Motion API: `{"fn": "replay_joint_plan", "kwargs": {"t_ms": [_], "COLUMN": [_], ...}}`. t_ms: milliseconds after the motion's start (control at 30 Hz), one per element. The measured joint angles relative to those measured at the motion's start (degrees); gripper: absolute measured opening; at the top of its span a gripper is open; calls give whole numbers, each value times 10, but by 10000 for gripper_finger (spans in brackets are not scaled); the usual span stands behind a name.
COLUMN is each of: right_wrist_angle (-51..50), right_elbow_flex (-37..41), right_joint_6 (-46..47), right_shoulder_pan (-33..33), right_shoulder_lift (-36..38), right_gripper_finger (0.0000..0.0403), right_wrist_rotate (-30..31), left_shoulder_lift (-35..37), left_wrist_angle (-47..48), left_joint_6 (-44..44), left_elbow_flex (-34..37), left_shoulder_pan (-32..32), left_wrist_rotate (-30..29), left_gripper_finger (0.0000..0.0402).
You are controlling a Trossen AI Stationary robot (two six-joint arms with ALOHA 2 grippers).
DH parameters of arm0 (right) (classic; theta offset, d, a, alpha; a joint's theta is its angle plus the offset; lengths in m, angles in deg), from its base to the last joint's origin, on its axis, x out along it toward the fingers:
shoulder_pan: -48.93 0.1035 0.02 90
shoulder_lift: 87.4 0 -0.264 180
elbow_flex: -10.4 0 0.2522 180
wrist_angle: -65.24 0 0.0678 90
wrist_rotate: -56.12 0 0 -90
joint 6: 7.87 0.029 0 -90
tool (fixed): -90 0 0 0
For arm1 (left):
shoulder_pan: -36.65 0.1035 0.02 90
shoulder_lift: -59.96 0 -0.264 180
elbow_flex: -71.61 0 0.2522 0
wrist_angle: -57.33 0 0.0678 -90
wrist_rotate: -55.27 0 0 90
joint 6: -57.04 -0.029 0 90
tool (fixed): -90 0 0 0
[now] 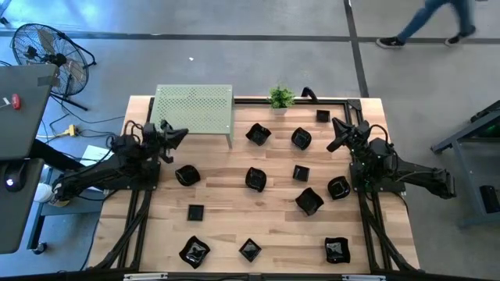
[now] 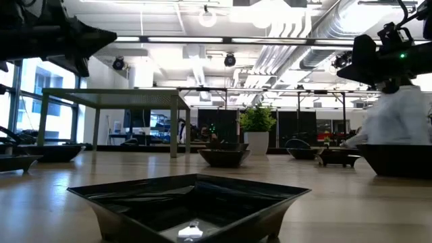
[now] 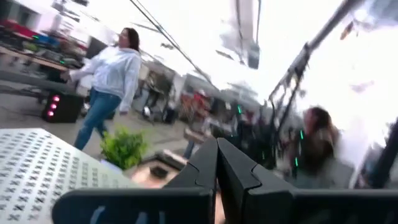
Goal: Pick & Place Mini shaped plates
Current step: Put the black leaf-shaped plate on the left shelf
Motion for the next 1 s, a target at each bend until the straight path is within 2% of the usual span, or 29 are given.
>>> {"fn": "replay_joint_plan", "kwargs": {"t_ms": [100,167,267,533,767,1000], "right_wrist_angle": [2,4,5,24,26,23], "right_elbow_flex": [0,0,0,0,0,0], "right_joint_6": [0,0,0,0,4,17], "right_shoulder_pan": [0,0,0,0,0,0], "right_shoulder_lift": [0,0,0,0,0,0], "right_gripper_finger": [21,21,21,18,18,18], "right_wrist_rotate": [5,3,5,36,30,30], "left_shoulder_lift": [-9,-27,-67,-215,-341,-400], "left_wrist_angle": [49,116,167,297,392,531], "left_joint_6": [-6,-9,-11,-50,-58,-73], "left_elbow_flex": [-17,-45,-88,-224,-322,-387], "left_shoulder_pan": [0,0,0,0,-4,-88], "left_wrist_rotate": [-21,-10,12,35,112,109], "left_gripper_finger": [1,1,0,0,0,0]}}
